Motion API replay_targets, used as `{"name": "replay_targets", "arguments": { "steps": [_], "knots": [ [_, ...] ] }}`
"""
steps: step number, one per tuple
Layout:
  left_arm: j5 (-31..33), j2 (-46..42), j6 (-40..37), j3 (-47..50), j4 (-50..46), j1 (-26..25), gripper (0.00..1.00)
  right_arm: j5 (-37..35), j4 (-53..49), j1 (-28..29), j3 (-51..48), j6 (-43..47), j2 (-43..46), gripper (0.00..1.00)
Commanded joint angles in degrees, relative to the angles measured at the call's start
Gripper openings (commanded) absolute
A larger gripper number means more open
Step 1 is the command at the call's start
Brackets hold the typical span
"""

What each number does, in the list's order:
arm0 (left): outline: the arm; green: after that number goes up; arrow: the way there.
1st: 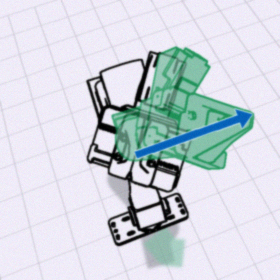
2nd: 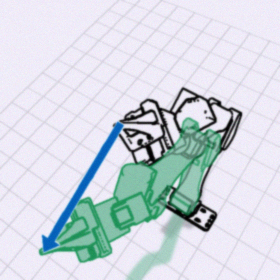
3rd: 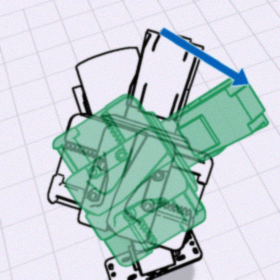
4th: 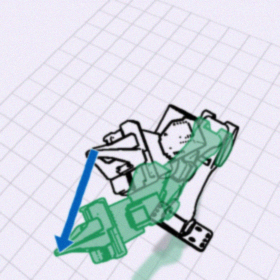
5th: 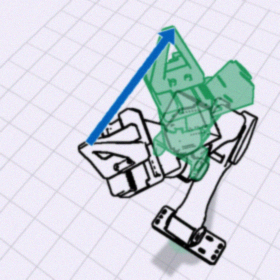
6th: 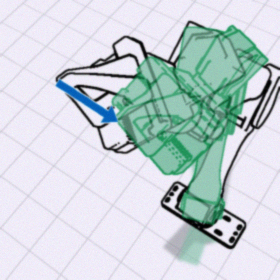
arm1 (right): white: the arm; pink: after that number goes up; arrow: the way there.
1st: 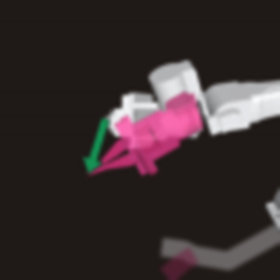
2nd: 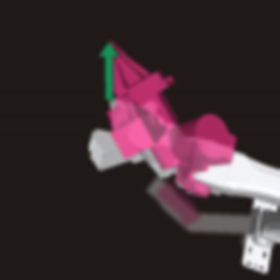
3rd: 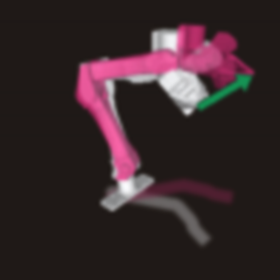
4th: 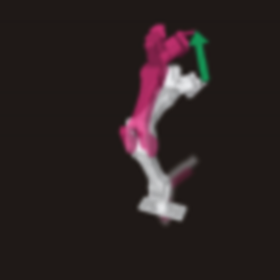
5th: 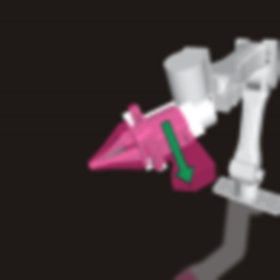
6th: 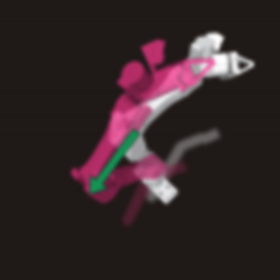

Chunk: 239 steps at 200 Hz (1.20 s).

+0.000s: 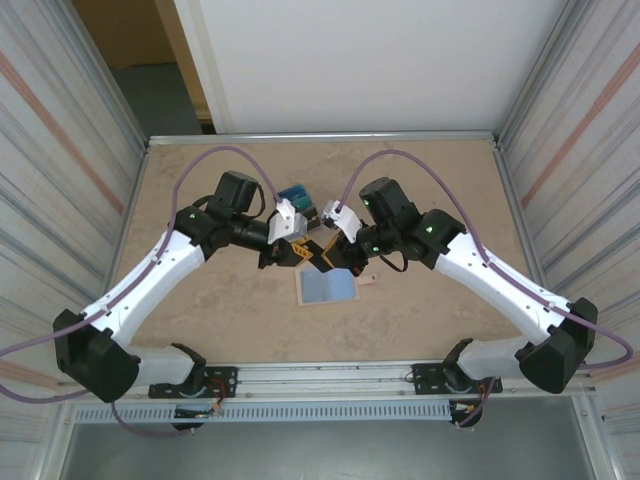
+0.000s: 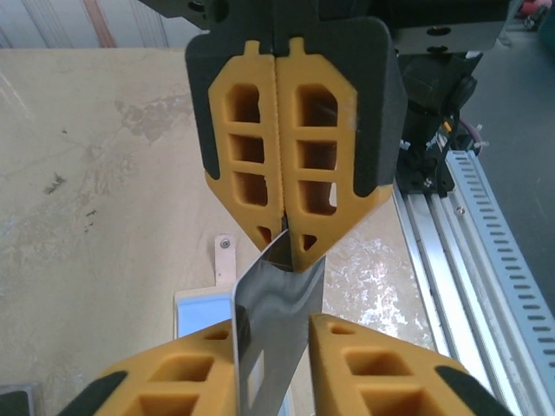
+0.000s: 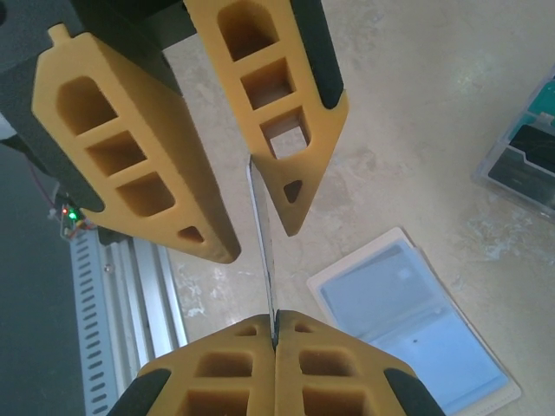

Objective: Take the credit cards out of the card holder

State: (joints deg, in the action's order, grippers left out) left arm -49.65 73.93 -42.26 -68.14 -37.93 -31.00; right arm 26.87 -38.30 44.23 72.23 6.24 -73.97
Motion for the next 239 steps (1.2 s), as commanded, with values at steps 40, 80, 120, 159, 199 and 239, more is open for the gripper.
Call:
{"name": "replay_targets", "arguments": {
  "steps": [40, 80, 120, 159, 199, 239],
  "knots": [
    [-0.27, 0.82, 0.29, -1.52, -1.29, -1.28, 0.00, -0.70, 3.50, -1.26, -0.22, -0.79, 0.91, 0.02],
    [5.52, -3.77, 8.29, 4.26, 9.63, -1.17, 0.00, -1.23, 15.24, -6.36, -9.48, -8.70, 8.49, 0.55],
    [14.01, -12.50, 25.23, 15.11, 29.68, -1.26, 0.00, -1.73, 31.09, -9.07, -20.42, -19.26, 16.45, 0.64],
    [22.71, -20.78, 44.14, 26.49, 48.36, -1.31, 0.00, -0.32, 42.95, -9.33, -26.45, -27.84, 18.62, 0.66],
    [22.09, -24.18, 57.95, 32.78, 59.39, -1.26, 0.00, 6.85, 53.81, -9.43, -28.48, -33.52, 14.86, 0.69],
    [18.04, -24.00, 66.86, 35.32, 68.19, -1.32, 0.00, 13.68, 59.48, -9.23, -26.45, -35.55, 9.15, 0.66]
  ]
}}
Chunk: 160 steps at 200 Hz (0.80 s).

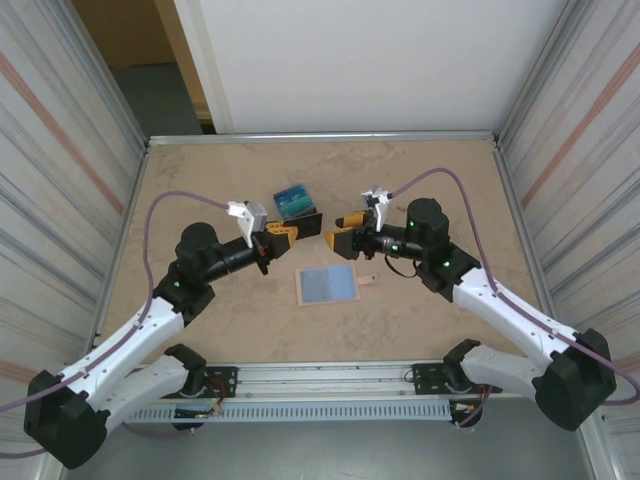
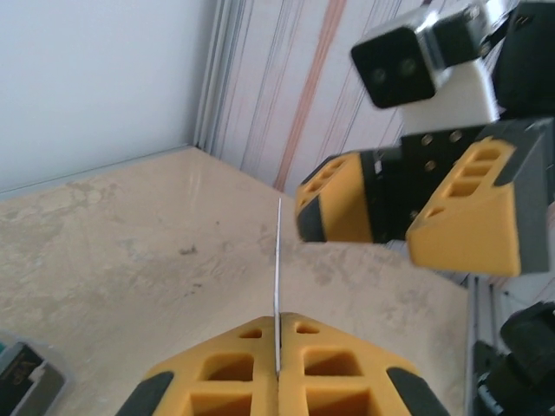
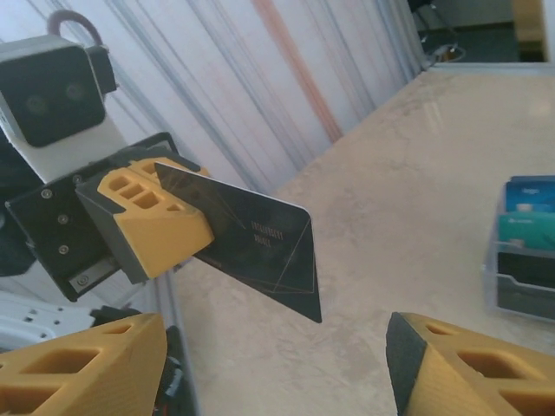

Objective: Take the credit cards out of the card holder

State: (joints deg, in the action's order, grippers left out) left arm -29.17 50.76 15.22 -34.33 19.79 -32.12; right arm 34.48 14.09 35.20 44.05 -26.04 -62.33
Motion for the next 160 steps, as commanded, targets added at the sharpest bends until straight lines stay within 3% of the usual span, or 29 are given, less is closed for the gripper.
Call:
{"name": "replay_targets", "arguments": {
  "steps": [1, 42, 93, 122, 140, 160],
  "knots": [
    [-2.50, -0.75, 9.56, 1.52, 10.59, -0.17, 0.00, 6.23, 7.18, -0.17, 1.77, -3.29, -2.61, 0.66],
    [-4.29, 0.83, 13.42, 1.99, 15.15, -0.20, 0.00, 10.49, 11.51, 1.45, 4.39, -3.98, -6.66, 0.57],
    [-5.73, 1.69, 13.76, 1.83, 15.44, -0.07, 0.00, 9.98, 11.86, 2.15, 5.23, -3.27, -6.58, 0.26],
    [-6.86, 2.23, 13.58, 1.34, 14.62, -0.13, 0.00, 9.32, 11.08, 2.10, 4.97, -2.39, -5.32, 0.01],
    [-7.65, 2.08, 11.90, 0.27, 11.47, 0.28, 0.00, 8.43, 8.31, 2.23, 5.29, -0.86, -4.16, 0.00],
    [-8.81, 1.10, 7.84, -2.07, 6.08, 0.89, 0.23, 7.72, 2.99, 2.30, 5.67, 2.01, -2.65, 0.00]
  ]
}}
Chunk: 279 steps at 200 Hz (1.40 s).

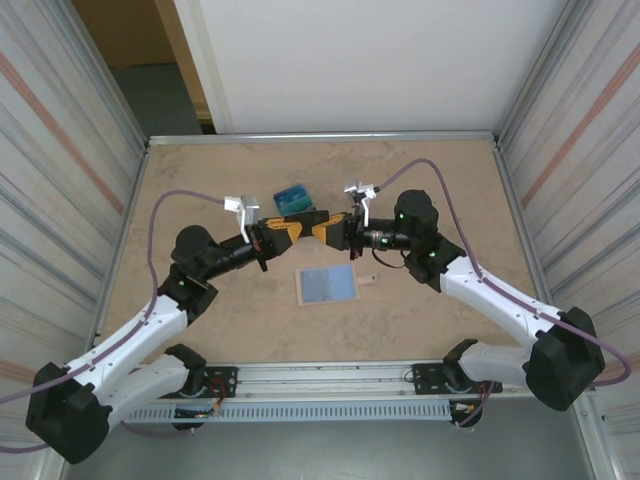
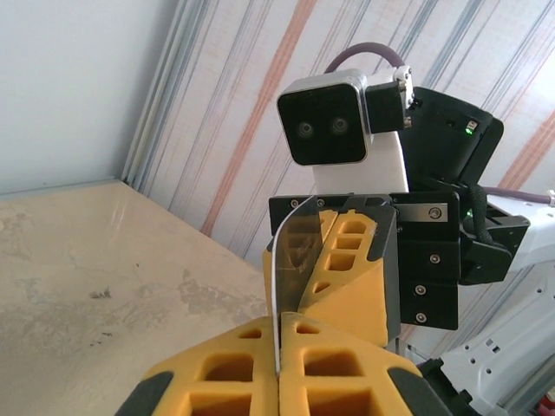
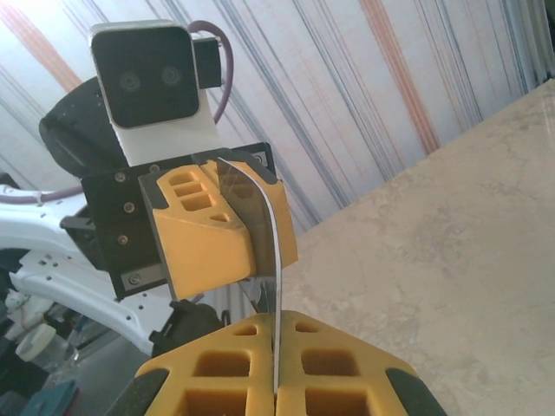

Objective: Take the credit cards out of the card holder

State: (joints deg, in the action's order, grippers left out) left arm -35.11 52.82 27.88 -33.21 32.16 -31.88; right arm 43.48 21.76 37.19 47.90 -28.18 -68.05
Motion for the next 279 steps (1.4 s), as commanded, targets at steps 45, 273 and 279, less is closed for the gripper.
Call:
{"name": "replay_targets", "arguments": {
  "steps": [45, 273, 279],
  "knots": [
    [-3.18, -1.69, -21.23, -14.45, -28.41, 0.92, 0.56, -2.82, -19.69, 0.34, 3.89, 11.35, 6.33, 0.00],
    [-12.74, 23.46, -52.18, -45.63, -72.75, -2.07, 0.00, -1.61, -31.25, 1.46, 7.71, 17.90, 7.18, 0.13],
    [-12.10, 23.43, -52.05, -45.45, -72.32, -1.70, 0.00, -2.68, -31.55, 1.38, 7.56, 17.97, 7.42, 0.20]
  ]
}}
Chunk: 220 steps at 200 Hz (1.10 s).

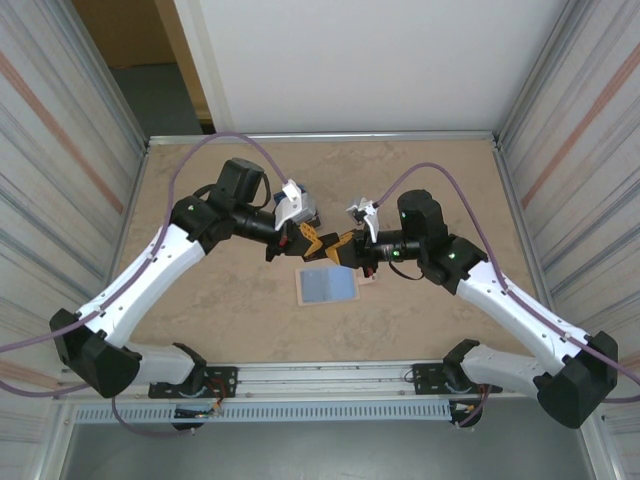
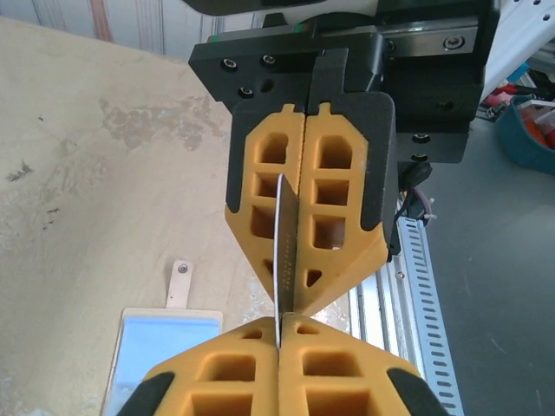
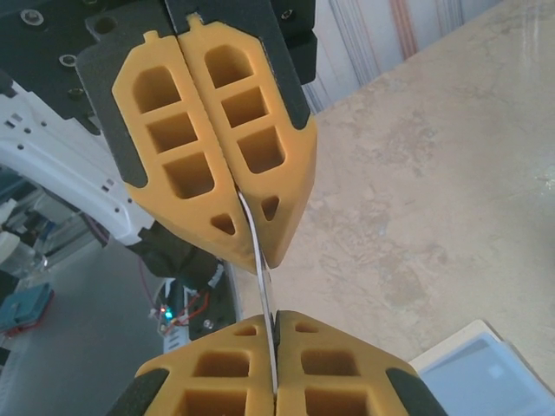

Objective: Take the credit cards out of the card holder

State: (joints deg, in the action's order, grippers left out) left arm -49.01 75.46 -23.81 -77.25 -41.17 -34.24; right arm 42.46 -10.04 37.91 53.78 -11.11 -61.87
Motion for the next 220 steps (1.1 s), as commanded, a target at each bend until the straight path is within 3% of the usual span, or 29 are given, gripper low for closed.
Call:
{"name": "replay_targets", "arguments": {
  "steps": [1, 13, 49, 52, 89, 125, 220],
  "knots": [
    [1.90, 0.81, -0.40, -1.41, 1.09, 0.71, 0.00, -1.84, 0.18, 0.62, 1.68, 0.91, 1.27, 0.22],
    [3.50, 0.49, 0.13, -0.83, 2.38, 1.76, 0.00, -5.19, -0.28, 0.59, 1.26, 0.92, 2.14, 0.53],
    [10.91, 1.98, 1.00, 0.70, 7.70, 6.22, 0.00, -14.27, -1.65, 0.65, -0.17, 0.96, 6.02, 0.89],
    [11.39, 2.42, 0.68, 0.77, 8.05, 6.60, 0.00, -14.84, -1.58, 0.64, -0.24, 1.00, 6.69, 0.99],
    [17.61, 9.38, -4.02, 0.88, 13.19, 9.33, 0.00, -25.09, -1.80, 0.65, -1.22, -1.40, 9.52, 0.98],
    [15.57, 19.01, -6.82, -2.53, 16.25, 11.87, 0.00, -35.68, -3.93, 0.27, -0.91, -4.24, 9.75, 0.99],
    [20.15, 34.99, -9.73, -11.16, 15.76, 13.08, 0.00, -42.80, -4.68, -0.83, -1.04, -7.95, 8.43, 0.98]
  ]
}}
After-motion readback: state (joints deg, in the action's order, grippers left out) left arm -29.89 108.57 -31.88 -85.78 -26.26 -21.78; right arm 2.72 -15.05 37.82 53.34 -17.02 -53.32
